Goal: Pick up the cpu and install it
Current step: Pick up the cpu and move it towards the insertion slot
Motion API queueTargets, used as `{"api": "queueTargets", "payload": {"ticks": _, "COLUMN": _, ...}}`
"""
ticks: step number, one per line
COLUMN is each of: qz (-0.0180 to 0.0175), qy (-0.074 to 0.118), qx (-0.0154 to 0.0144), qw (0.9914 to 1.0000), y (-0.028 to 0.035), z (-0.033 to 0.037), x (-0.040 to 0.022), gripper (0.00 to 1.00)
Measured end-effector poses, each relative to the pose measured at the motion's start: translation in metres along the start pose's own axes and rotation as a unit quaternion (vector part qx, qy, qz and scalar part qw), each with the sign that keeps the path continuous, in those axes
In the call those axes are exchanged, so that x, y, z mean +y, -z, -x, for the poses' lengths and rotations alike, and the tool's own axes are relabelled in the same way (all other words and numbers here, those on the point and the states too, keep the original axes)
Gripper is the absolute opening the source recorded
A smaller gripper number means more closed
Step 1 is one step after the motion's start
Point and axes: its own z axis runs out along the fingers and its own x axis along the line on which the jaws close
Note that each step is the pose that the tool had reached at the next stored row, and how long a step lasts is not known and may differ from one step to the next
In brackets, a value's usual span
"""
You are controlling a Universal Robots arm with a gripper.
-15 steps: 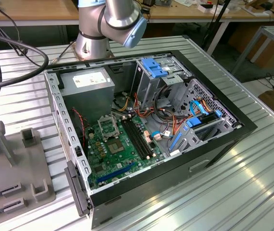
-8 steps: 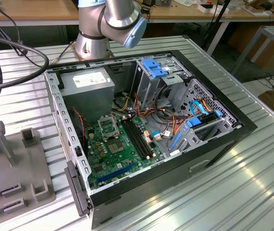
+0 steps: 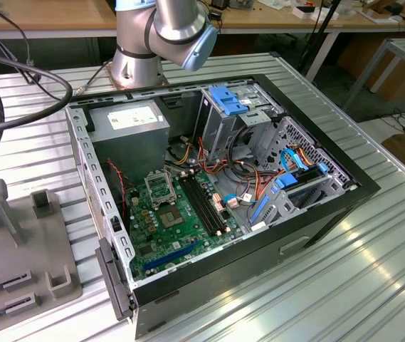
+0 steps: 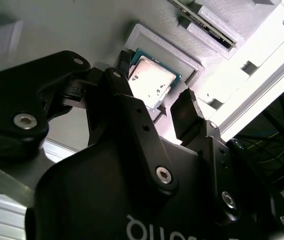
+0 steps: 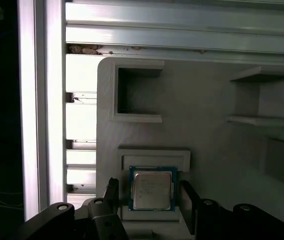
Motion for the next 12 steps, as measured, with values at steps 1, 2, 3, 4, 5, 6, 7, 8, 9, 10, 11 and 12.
{"api": "queueTargets", "payload": {"ticks": 1, "qz": -0.0001, "qy": 0.000, "qx": 0.0000, "qw": 1.00000, "y": 0.0000, "z": 0.0003, "x": 0.0001, "gripper": 0.60}}
{"api": "queueTargets", "payload": {"ticks": 2, "qz": -0.0002, "qy": 0.000, "qx": 0.0000, "qw": 1.00000, "y": -0.0001, "z": 0.0006, "x": 0.0001, "gripper": 0.60}}
{"api": "queueTargets", "payload": {"ticks": 3, "qz": -0.0002, "qy": 0.000, "qx": -0.0001, "qw": 1.00000, "y": -0.0003, "z": 0.0010, "x": 0.0001, "gripper": 0.60}}
{"api": "queueTargets", "payload": {"ticks": 4, "qz": -0.0002, "qy": 0.000, "qx": 0.0000, "qw": 1.00000, "y": -0.0004, "z": 0.0011, "x": 0.0001, "gripper": 0.60}}
{"api": "queueTargets", "payload": {"ticks": 5, "qz": -0.0003, "qy": 0.000, "qx": 0.0000, "qw": 1.00000, "y": -0.0004, "z": 0.0012, "x": 0.0001, "gripper": 0.60}}
{"api": "queueTargets", "payload": {"ticks": 6, "qz": -0.0007, "qy": 0.000, "qx": 0.0000, "qw": 1.00000, "y": -0.0007, "z": 0.0014, "x": 0.0001, "gripper": 0.60}}
{"api": "queueTargets", "payload": {"ticks": 7, "qz": -0.0016, "qy": 0.000, "qx": 0.0001, "qw": 1.00000, "y": -0.0012, "z": 0.0017, "x": 0.0001, "gripper": 0.60}}
{"api": "queueTargets", "payload": {"ticks": 8, "qz": -0.0027, "qy": 0.000, "qx": 0.0001, "qw": 1.00000, "y": -0.0018, "z": 0.0024, "x": 0.0002, "gripper": 0.60}}
{"api": "queueTargets", "payload": {"ticks": 9, "qz": -0.0028, "qy": 0.000, "qx": 0.0002, "qw": 1.00000, "y": -0.0018, "z": 0.0026, "x": 0.0002, "gripper": 0.60}}
{"api": "queueTargets", "payload": {"ticks": 10, "qz": -0.0028, "qy": 0.000, "qx": 0.0002, "qw": 1.00000, "y": -0.0018, "z": 0.0029, "x": 0.0003, "gripper": 0.60}}
{"api": "queueTargets", "payload": {"ticks": 11, "qz": -0.0028, "qy": 0.000, "qx": 0.0002, "qw": 1.00000, "y": -0.0018, "z": 0.0030, "x": 0.0003, "gripper": 0.60}}
{"api": "queueTargets", "payload": {"ticks": 12, "qz": -0.0028, "qy": 0.000, "qx": 0.0002, "qw": 1.00000, "y": -0.0019, "z": 0.0031, "x": 0.0003, "gripper": 0.60}}
